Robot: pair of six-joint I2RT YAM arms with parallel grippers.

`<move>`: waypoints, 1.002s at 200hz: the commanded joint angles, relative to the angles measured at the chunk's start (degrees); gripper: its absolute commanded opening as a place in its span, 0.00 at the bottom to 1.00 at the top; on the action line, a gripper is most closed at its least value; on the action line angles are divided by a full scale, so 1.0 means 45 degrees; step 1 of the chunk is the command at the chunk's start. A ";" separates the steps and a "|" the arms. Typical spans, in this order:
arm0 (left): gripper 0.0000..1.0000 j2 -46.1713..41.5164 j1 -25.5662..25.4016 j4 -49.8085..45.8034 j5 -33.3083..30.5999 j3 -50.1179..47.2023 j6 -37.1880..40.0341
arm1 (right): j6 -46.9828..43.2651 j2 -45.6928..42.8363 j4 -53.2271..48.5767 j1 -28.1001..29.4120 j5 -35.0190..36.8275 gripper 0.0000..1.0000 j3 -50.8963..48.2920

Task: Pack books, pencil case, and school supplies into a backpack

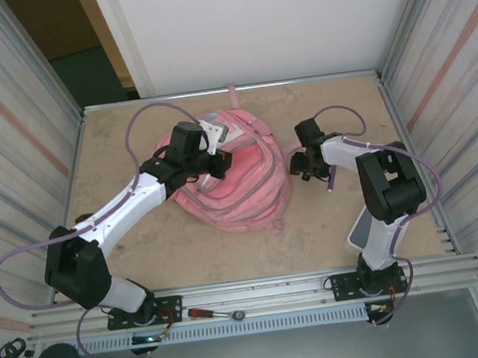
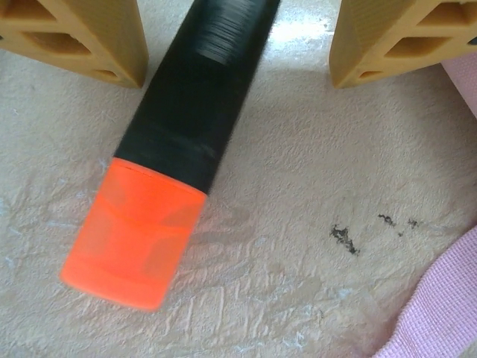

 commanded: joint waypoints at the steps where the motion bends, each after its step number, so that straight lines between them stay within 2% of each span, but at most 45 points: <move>1: 0.00 -0.0491 -0.0033 0.0238 -0.0014 -0.0205 -0.0022 | 0.0200 0.0595 0.0039 -0.0046 0.0002 0.61 0.0519; 25: 0.00 -0.0572 -0.0038 0.0277 -0.0116 -0.0319 -0.0009 | 0.0173 0.0755 0.0029 0.0000 0.0081 0.50 0.0492; 49: 0.00 -0.0621 -0.0032 0.0199 -0.0174 -0.0314 0.0035 | 0.0140 0.0258 0.0292 0.0085 0.0075 0.29 0.0080; 81: 0.00 -0.0815 -0.0042 0.0283 -0.0278 -0.0383 0.0005 | 0.0007 -0.1752 0.0843 0.0214 -0.0167 0.18 -0.1111; 106: 0.00 -0.0981 -0.0042 0.0542 -0.0267 -0.0440 -0.0113 | -0.0180 -0.3943 0.1150 0.0473 -0.1248 0.15 -0.2042; 145: 0.00 -0.1177 0.0033 0.1035 -0.0129 -0.0402 -0.0328 | -0.0196 -0.6370 0.2152 0.0952 -0.5024 0.14 -0.3013; 173: 0.00 -0.1211 0.0153 0.1214 0.0149 -0.0145 -0.0472 | -0.0294 -0.7140 0.2636 0.2173 -0.6039 0.13 -0.2909; 200: 0.00 -0.1207 0.0175 0.1334 0.0246 -0.0029 -0.0599 | -0.0240 -0.6872 0.3099 0.3367 -0.6435 0.13 -0.2388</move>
